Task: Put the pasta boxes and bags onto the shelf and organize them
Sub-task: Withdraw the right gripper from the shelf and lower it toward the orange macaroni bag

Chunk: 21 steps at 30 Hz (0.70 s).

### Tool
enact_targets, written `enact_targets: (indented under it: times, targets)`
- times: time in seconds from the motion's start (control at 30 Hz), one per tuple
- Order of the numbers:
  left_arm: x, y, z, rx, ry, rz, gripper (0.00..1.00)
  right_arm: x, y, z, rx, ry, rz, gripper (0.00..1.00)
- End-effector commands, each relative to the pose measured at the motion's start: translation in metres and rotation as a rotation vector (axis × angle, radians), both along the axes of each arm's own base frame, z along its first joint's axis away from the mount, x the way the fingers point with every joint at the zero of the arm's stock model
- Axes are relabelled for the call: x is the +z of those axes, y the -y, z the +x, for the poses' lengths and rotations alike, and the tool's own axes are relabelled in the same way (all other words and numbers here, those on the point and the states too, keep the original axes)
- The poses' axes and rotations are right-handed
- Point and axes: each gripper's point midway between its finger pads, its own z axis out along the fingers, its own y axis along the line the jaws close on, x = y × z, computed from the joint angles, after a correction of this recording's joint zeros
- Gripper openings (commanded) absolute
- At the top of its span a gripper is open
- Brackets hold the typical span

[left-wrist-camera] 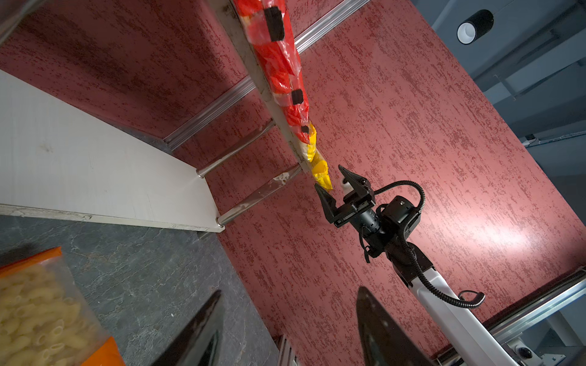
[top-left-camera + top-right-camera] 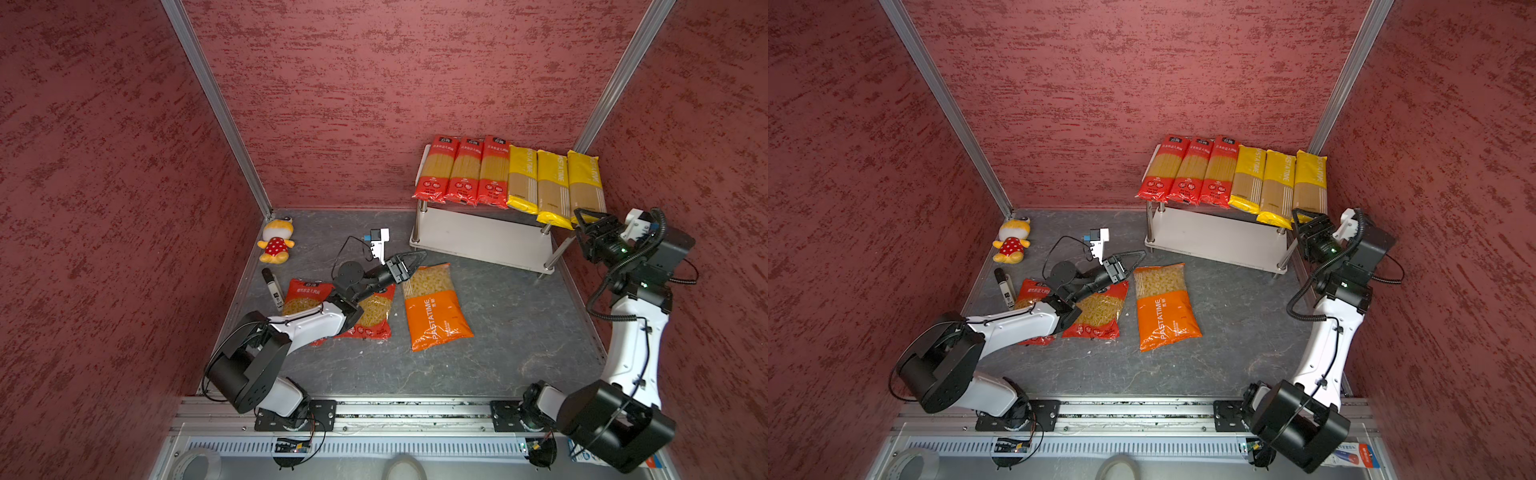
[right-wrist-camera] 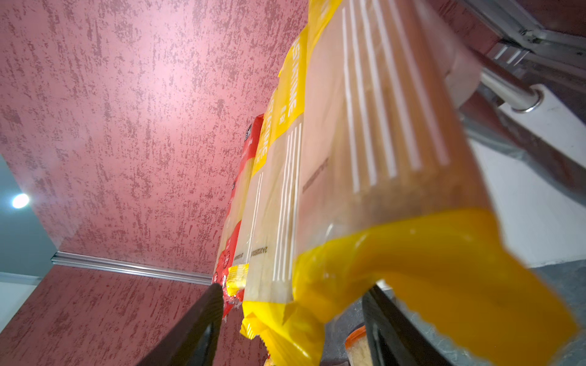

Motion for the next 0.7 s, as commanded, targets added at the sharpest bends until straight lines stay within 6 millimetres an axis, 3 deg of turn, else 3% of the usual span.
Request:
enact_targets:
  times: [0.0,0.07,0.2,0.33,0.57,0.67]
  targets:
    - [0.006,0.004,0.000,-0.006,0.030,-0.012,0.65,-0.003,-0.017,-0.006,0.030,0.005,-0.007,0.72]
    - [0.005,0.005,-0.001,-0.006,0.029,-0.010,0.65,-0.012,-0.027,-0.007,0.040,-0.013,-0.004,0.72]
    - [-0.001,0.005,-0.002,-0.001,0.034,0.034,0.65,-0.033,-0.080,-0.007,0.149,-0.065,-0.046,0.70]
    - [-0.023,0.001,-0.003,0.051,0.037,0.210,0.65,-0.054,-0.134,-0.013,0.229,-0.112,-0.096,0.67]
    - [-0.063,-0.030,-0.017,0.155,0.011,0.466,0.65,-0.118,-0.210,-0.038,0.335,-0.227,-0.185,0.62]
    - [-0.077,-0.042,-0.023,0.186,-0.018,0.500,0.65,-0.137,-0.222,-0.047,0.352,-0.263,-0.243,0.61]
